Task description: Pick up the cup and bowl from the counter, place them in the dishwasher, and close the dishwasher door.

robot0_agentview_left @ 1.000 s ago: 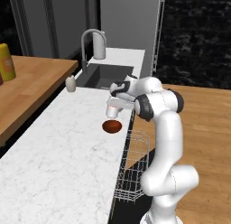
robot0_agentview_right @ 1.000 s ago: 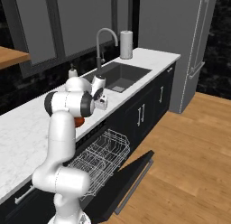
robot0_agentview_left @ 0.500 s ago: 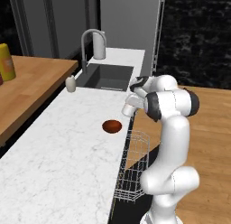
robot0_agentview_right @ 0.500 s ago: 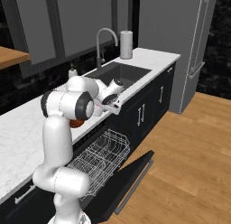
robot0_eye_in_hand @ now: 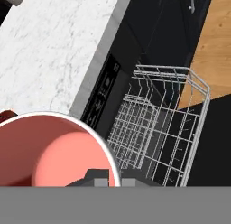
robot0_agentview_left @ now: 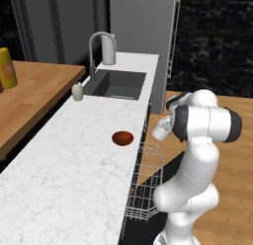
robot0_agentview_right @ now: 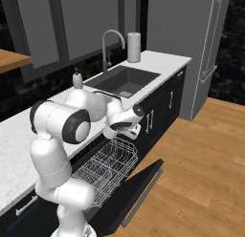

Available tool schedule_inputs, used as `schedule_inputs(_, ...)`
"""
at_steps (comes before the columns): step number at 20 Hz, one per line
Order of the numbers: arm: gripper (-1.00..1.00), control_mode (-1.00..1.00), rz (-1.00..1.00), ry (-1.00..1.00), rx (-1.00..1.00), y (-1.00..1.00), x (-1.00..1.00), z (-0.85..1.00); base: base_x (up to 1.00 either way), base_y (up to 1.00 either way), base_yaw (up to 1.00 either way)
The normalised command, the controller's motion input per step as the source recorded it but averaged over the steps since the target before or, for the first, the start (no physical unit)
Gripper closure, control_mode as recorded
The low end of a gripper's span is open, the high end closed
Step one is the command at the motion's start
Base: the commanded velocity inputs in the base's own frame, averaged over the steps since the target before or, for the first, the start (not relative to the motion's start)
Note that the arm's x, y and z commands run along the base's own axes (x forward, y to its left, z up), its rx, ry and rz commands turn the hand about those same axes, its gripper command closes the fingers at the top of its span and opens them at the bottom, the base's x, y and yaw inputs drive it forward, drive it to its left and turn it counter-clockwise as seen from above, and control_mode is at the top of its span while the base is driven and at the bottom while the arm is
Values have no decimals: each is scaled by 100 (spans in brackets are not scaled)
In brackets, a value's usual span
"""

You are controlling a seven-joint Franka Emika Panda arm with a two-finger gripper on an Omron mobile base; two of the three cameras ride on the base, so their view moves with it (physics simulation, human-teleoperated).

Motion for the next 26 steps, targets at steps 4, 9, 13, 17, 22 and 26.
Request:
schedule_inputs(4, 100, -100, -3, 3, 0, -10, -43, -65, 0, 0, 0)
schedule_inputs(9, 100, -100, 0, -2, 0, -32, -29, -59, 0, 0, 0)
schedule_inputs(13, 100, -100, 0, -9, 1, -16, -5, -59, 0, 0, 0)
schedule_inputs(17, 100, -100, 0, -1, 0, -1, 48, -72, 0, 0, 0)
schedule_inputs(22, 100, -100, 0, 2, 0, -14, 25, -46, 0, 0, 0)
schedule_inputs(26, 100, -100, 0, 0, 0, -1, 7, -45, 0, 0, 0)
